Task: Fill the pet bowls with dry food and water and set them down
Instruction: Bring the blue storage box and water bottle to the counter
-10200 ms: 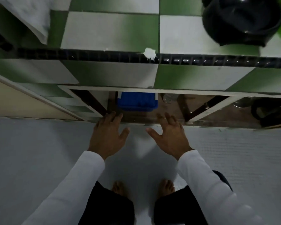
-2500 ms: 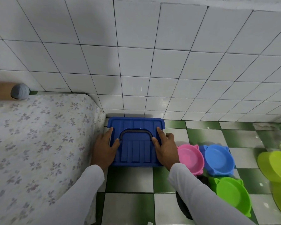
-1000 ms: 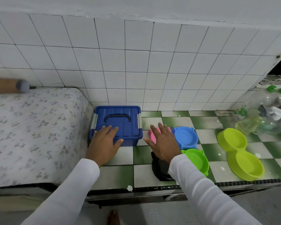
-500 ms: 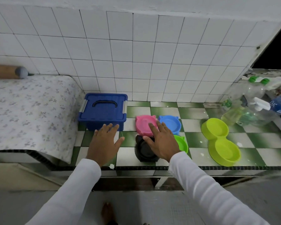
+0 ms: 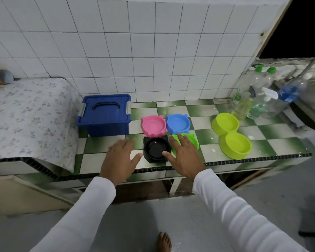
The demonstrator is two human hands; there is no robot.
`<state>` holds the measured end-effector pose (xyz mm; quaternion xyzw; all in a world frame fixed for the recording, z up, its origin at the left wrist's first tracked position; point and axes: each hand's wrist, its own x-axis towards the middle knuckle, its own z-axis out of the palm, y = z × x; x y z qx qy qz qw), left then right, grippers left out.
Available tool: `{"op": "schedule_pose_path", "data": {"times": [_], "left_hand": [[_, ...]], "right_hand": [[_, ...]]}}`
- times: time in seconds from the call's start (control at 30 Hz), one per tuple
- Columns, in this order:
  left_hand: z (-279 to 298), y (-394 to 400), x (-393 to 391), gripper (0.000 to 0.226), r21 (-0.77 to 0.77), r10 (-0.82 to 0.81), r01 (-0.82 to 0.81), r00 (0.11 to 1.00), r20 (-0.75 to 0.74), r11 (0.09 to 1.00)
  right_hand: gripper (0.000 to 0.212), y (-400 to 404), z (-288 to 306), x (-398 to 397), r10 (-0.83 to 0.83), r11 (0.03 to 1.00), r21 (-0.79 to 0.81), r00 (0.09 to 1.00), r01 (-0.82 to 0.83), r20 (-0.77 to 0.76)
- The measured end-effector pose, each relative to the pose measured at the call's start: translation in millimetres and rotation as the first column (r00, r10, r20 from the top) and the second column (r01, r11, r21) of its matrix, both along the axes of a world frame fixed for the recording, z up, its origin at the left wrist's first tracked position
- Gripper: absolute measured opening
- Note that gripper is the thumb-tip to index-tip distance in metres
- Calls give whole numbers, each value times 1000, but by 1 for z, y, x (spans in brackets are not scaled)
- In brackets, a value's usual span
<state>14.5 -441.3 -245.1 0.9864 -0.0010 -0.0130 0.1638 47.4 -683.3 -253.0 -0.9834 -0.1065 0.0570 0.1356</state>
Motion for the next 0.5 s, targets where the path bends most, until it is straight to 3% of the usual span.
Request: {"op": "schedule_pose_path", "data": {"times": [0.5], "left_hand": [[-56,-10,-94,68,-2,-100,101,980,-170,995]], "right_hand": [[76,-10,-60,-112,-99,994,31,986,104,-131]]}}
